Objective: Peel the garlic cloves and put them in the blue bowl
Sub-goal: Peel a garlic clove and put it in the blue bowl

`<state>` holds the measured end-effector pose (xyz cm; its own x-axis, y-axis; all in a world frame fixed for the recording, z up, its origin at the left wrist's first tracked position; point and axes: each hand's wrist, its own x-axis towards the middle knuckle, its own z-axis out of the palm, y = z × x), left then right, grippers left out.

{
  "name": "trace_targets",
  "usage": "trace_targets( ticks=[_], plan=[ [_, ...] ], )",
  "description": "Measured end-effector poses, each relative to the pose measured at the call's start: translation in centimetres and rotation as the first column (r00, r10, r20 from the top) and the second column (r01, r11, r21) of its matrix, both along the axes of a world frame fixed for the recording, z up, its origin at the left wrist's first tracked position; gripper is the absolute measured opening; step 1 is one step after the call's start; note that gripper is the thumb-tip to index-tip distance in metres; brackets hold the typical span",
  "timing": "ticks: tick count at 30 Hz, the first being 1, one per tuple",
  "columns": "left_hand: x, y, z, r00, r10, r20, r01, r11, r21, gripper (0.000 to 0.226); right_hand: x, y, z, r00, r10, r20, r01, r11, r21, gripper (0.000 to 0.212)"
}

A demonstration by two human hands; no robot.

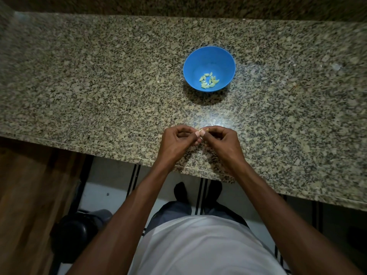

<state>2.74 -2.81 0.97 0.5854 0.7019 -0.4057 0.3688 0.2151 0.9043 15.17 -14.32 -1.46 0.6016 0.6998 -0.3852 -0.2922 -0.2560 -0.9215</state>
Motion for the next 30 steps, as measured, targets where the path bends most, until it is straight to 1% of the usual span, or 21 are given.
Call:
trace_targets(
  ticks=[3,6,8,9,12,14,17,19,22,27,30],
  plan=[
    [0.3,0.4,0.1,0.998,-0.035,-0.06,0.038,0.998,0.051,0.027,0.8,0.1,0.2,0.985,0.081,0.15,-0.076,0.996,-0.039,0.016],
    [0.6,0.7,0.3,0.986,-0.085,-0.14,0.11,0.977,0.182,0.027,1.3,0.5,0.4,0.944,0.151,0.292,-0.135,0.988,-0.075,0.012],
    [0.6,0.6,0.6,0.975,-0.097,-0.197,0.151,0.948,0.28,0.025,1.3,0.8,0.6,0.919,0.17,0.355,-0.152,0.985,-0.077,0.012],
    [0.6,0.6,0.6,0.973,-0.099,-0.21,0.16,0.94,0.3,0.024,1.3,0.9,0.6,0.917,0.166,0.362,-0.151,0.986,-0.071,0.012],
    [0.4,0.8,0.5,0.979,-0.089,-0.184,0.132,0.962,0.237,0.033,1.2,1.2,0.7,0.949,0.138,0.282,-0.133,0.99,-0.035,0.012],
    [0.3,0.6,0.3,0.979,-0.077,-0.189,0.118,0.968,0.219,0.034,1.1,1.3,0.6,0.97,0.123,0.212,-0.125,0.992,-0.005,0.013],
    [0.6,0.5,0.4,0.982,-0.063,-0.179,0.099,0.975,0.197,0.025,1.1,1.1,0.5,0.99,0.103,0.099,-0.106,0.994,0.03,0.012],
    [0.8,0.5,0.7,0.991,-0.037,-0.132,0.054,0.99,0.129,0.017,1.1,0.9,0.5,0.993,0.106,0.041,-0.108,0.993,0.048,0.013],
    [0.7,0.6,1.1,0.998,0.002,-0.057,-0.001,1.0,0.018,0.01,1.3,0.7,0.7,0.993,0.113,0.035,-0.115,0.991,0.067,0.014],
    [0.3,0.7,1.0,1.0,-0.027,-0.001,0.027,0.999,0.029,0.015,1.5,0.3,0.7,0.992,0.112,0.064,-0.114,0.993,0.027,0.014],
    [-0.1,0.6,0.8,0.999,-0.053,-0.002,0.053,0.998,0.027,0.018,1.4,0.3,0.6,0.985,0.138,0.1,-0.138,0.99,-0.001,0.02]
  ],
)
